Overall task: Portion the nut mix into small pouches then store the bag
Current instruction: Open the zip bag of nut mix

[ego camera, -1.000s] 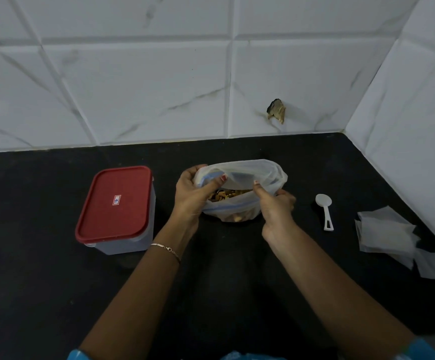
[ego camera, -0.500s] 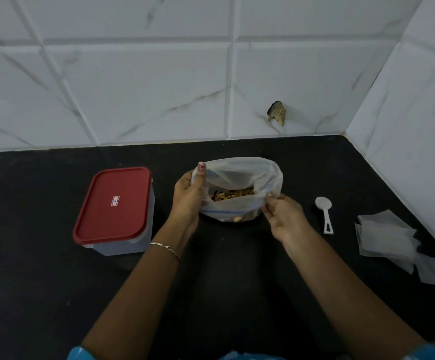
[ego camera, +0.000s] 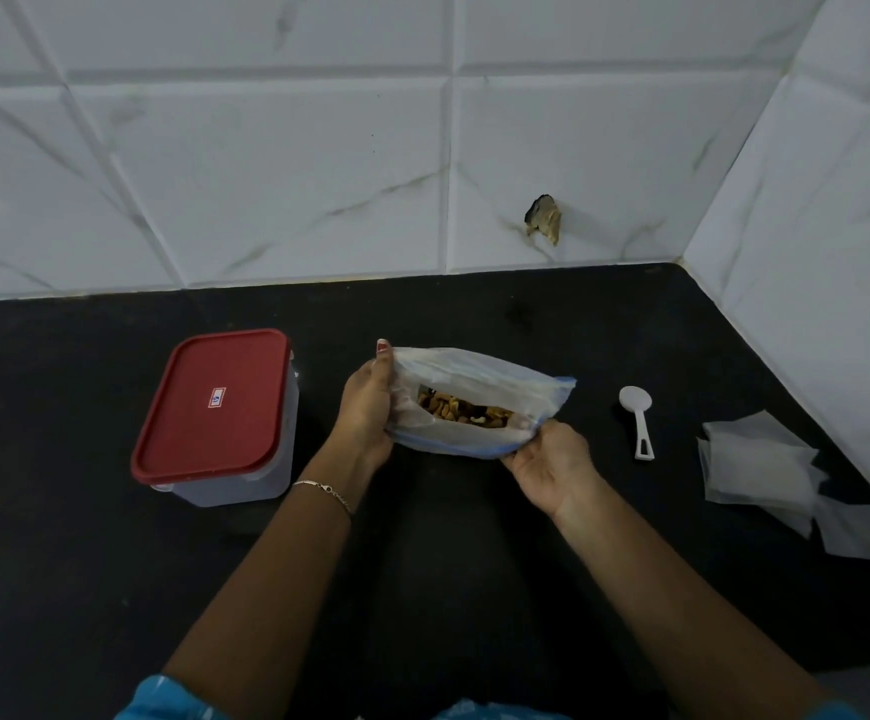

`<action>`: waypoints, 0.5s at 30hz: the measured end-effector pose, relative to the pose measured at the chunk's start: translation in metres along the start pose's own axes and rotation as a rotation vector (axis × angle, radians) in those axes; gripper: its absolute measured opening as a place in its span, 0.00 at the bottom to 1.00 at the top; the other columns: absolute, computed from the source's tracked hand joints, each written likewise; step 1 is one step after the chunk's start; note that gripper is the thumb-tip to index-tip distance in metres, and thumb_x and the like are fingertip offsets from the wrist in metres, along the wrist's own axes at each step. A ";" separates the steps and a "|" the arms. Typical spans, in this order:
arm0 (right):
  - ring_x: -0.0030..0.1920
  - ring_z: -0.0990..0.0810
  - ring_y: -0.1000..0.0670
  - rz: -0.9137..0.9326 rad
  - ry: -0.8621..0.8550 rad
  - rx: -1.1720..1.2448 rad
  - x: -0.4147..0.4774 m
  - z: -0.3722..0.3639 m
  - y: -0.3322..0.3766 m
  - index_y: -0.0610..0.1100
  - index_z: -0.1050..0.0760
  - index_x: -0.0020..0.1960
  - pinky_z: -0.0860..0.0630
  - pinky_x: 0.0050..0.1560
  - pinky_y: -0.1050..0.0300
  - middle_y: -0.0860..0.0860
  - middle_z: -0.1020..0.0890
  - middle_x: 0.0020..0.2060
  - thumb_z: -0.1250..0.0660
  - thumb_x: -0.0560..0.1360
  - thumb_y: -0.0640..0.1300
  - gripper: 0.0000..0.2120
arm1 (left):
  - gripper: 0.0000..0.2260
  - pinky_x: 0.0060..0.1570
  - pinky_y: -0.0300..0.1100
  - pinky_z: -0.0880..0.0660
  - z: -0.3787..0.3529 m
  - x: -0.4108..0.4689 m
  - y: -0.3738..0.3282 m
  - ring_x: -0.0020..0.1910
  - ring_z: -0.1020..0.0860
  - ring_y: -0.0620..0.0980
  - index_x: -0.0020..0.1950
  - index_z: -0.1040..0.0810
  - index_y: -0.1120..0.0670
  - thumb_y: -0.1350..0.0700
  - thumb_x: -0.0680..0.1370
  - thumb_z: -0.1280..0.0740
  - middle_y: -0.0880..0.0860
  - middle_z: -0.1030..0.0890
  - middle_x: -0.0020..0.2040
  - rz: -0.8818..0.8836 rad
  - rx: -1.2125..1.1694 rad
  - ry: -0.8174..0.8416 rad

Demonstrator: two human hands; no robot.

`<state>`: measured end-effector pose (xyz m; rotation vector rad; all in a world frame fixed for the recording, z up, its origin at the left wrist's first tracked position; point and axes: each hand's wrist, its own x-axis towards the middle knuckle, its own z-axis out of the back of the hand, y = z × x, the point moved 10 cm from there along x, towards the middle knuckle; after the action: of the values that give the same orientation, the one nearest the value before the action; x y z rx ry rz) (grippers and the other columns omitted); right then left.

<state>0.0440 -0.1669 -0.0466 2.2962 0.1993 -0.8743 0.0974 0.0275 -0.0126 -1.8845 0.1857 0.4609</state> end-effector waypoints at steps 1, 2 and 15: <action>0.55 0.19 0.43 0.030 -0.039 -0.042 -0.001 0.005 0.004 0.44 0.26 0.65 0.21 0.52 0.47 0.41 0.19 0.55 0.45 0.82 0.39 0.15 | 0.15 0.51 0.48 0.22 0.002 -0.001 -0.002 0.51 0.19 0.52 0.51 0.22 0.53 0.43 0.81 0.41 0.55 0.18 0.51 -0.031 0.057 -0.012; 0.53 0.19 0.45 0.069 -0.070 -0.091 -0.002 0.009 0.009 0.45 0.28 0.67 0.21 0.49 0.49 0.43 0.19 0.54 0.45 0.83 0.44 0.15 | 0.15 0.52 0.48 0.22 0.003 -0.002 -0.005 0.52 0.19 0.52 0.51 0.23 0.51 0.43 0.81 0.42 0.54 0.18 0.51 -0.056 0.101 -0.026; 0.71 0.41 0.50 1.246 -0.005 -1.248 -0.056 -0.026 0.063 0.42 0.38 0.70 0.32 0.65 0.56 0.42 0.41 0.70 0.21 0.65 0.47 0.41 | 0.18 0.52 0.46 0.23 0.006 -0.018 -0.032 0.54 0.25 0.49 0.59 0.33 0.53 0.42 0.78 0.38 0.55 0.28 0.58 -0.502 0.687 -0.201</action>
<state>0.0374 -0.1939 0.0367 0.8738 -0.5197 0.0168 0.0902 0.0423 0.0207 -1.1414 -0.2390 0.1960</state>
